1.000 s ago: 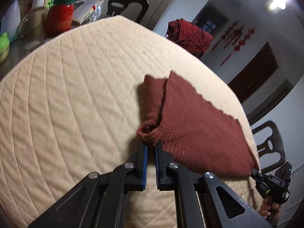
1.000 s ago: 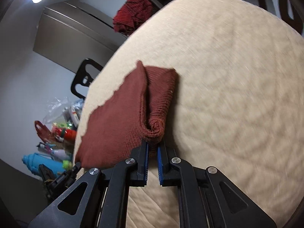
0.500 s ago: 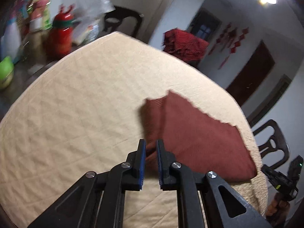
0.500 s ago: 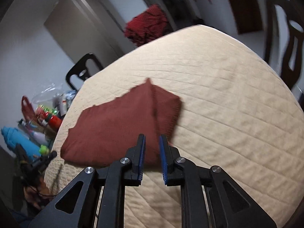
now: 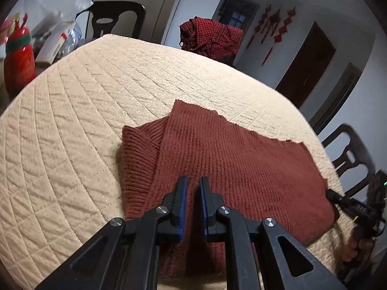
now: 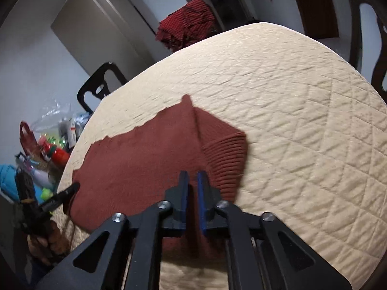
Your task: Fold small clothes
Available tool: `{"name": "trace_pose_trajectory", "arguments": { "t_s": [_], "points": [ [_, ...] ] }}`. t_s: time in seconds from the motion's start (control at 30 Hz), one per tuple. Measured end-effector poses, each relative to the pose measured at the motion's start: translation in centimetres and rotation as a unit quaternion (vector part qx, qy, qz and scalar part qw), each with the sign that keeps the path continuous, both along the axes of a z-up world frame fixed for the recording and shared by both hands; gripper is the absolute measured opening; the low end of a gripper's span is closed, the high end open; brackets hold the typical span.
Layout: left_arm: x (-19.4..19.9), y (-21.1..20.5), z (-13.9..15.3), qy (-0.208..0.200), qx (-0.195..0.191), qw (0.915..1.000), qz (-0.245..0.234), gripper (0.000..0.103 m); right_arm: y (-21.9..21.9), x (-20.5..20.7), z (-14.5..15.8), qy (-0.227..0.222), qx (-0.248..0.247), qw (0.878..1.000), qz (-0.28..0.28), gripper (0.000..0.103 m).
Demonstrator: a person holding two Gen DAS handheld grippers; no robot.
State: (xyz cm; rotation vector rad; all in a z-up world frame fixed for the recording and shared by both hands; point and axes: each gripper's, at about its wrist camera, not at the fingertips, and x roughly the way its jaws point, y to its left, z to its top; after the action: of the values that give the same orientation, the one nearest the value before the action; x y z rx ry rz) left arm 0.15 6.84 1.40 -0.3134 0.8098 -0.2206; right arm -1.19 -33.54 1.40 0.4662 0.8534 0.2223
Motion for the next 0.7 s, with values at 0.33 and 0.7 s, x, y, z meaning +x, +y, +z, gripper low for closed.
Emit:
{"name": "trace_pose_trajectory", "arguments": {
  "t_s": [0.33, 0.7],
  "points": [
    [1.7, -1.4, 2.9, -0.031, 0.016, 0.9994, -0.004, 0.013, 2.7, 2.4, 1.4, -0.011, -0.005, 1.0, 0.027, 0.005],
    [3.4, -1.3, 0.4, -0.001, 0.032, 0.9995, 0.004, 0.013, 0.5, 3.6, -0.2, 0.001, 0.02, 1.0, -0.004, 0.003]
  ]
}}
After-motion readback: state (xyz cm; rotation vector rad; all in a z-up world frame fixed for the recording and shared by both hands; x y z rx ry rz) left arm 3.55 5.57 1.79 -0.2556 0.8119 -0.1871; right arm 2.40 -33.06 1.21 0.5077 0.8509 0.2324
